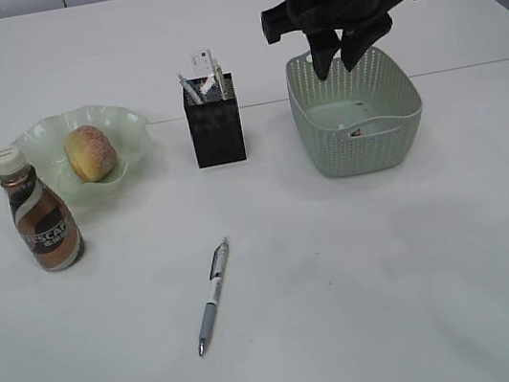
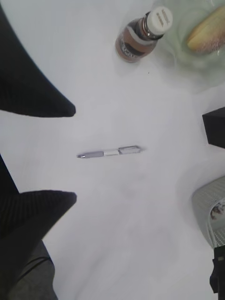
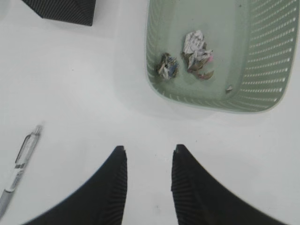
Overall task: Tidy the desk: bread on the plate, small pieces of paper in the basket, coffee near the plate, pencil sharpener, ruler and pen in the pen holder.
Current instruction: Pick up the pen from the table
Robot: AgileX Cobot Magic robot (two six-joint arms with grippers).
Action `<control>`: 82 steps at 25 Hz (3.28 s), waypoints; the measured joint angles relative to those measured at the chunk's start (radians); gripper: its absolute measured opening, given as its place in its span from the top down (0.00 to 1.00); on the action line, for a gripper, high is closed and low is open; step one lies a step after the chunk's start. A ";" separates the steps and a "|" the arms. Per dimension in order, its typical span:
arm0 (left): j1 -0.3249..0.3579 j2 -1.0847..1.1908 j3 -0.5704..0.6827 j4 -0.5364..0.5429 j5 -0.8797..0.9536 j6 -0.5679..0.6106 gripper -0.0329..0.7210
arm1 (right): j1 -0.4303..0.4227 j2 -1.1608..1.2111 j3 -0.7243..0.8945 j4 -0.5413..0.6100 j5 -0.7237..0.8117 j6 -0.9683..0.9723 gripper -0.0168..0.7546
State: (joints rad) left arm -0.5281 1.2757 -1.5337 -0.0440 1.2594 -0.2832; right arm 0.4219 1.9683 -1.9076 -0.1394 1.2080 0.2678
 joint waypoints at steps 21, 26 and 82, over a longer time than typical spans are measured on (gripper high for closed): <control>-0.060 0.534 0.000 -0.015 -0.055 -0.090 0.45 | 0.000 -0.011 -0.013 0.146 0.033 -0.092 0.67; -0.060 0.649 0.000 -0.025 -0.147 -0.099 0.45 | 0.000 -0.011 -0.013 0.146 0.033 -0.095 0.67; -0.131 0.966 -0.037 0.044 -0.176 -0.035 0.86 | 0.000 -0.011 -0.013 0.147 0.033 -0.098 0.67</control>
State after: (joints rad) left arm -0.6587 2.2418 -1.5709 0.0000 1.0834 -0.3178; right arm 0.4219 1.9573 -1.9204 0.0076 1.2412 0.1694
